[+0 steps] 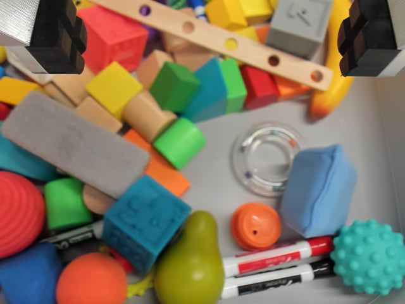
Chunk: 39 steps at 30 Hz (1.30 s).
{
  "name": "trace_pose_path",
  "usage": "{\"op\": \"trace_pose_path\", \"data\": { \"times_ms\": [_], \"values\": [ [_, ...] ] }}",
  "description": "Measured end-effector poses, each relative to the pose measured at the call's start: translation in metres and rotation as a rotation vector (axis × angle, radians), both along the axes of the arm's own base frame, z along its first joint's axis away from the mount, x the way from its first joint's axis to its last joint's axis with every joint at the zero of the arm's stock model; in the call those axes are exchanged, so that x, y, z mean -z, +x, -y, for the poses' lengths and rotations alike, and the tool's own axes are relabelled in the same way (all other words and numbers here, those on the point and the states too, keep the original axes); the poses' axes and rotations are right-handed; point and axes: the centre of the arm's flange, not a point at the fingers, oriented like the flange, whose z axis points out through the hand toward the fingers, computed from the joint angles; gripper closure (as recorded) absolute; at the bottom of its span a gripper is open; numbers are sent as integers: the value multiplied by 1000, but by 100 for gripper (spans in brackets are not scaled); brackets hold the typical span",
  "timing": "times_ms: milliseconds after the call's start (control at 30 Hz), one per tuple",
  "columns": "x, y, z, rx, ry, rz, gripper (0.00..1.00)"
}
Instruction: Pick an object from the bin
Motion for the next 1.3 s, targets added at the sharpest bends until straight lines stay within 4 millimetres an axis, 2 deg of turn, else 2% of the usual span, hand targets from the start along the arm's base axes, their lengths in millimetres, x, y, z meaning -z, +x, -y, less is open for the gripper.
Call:
{"op": "trace_pose_path", "data": {
  "times_ms": [1100,1300],
  "values": [
    [82,19,-104,-18,-10,-34,0],
    [103,20,-107,-18,-9,-33,0]
  ]
}}
